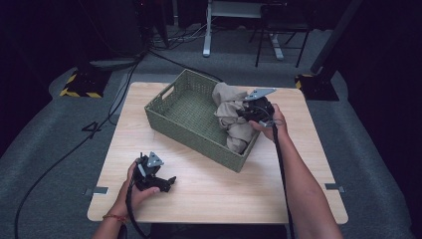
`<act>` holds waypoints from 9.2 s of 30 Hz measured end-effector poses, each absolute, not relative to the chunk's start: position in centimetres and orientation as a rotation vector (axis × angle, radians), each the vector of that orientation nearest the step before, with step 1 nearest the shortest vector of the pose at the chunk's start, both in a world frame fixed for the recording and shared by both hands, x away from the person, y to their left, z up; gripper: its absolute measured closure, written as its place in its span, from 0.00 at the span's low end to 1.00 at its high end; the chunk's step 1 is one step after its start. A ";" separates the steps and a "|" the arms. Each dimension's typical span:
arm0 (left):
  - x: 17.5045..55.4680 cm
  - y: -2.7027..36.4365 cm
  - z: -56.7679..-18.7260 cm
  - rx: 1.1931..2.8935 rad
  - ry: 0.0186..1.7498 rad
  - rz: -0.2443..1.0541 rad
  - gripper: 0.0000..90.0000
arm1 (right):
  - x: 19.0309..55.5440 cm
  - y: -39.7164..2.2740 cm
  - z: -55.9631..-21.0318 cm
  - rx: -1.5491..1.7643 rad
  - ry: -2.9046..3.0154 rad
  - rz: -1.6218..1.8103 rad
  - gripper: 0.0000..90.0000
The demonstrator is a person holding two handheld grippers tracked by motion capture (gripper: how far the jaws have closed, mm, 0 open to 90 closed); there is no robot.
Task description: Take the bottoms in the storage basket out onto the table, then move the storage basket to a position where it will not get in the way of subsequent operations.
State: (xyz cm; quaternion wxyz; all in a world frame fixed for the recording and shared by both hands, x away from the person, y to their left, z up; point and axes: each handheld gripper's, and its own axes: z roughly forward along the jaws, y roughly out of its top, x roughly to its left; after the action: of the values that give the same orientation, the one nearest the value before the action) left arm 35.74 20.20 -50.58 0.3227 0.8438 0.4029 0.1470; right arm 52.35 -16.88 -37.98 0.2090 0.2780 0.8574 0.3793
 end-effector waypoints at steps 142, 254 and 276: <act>35.6 19.9 -50.6 2.210 1.065 0.383 0.01 | 30.4 -37.7 -47.0 1.122 2.218 1.015 0.19; 37.8 12.1 -41.9 2.205 0.631 0.435 0.54 | 32.0 -37.9 -50.5 1.166 2.307 1.007 0.17; 35.4 19.5 -41.6 2.139 0.740 0.459 0.29 | 32.1 -37.9 -50.5 1.166 2.307 1.007 0.17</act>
State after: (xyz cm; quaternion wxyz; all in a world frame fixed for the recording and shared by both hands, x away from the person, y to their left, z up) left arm 35.38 19.47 -41.64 0.4042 0.8472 0.2929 0.1818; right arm 32.05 -37.87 -50.48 0.1826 0.4134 0.8176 0.3568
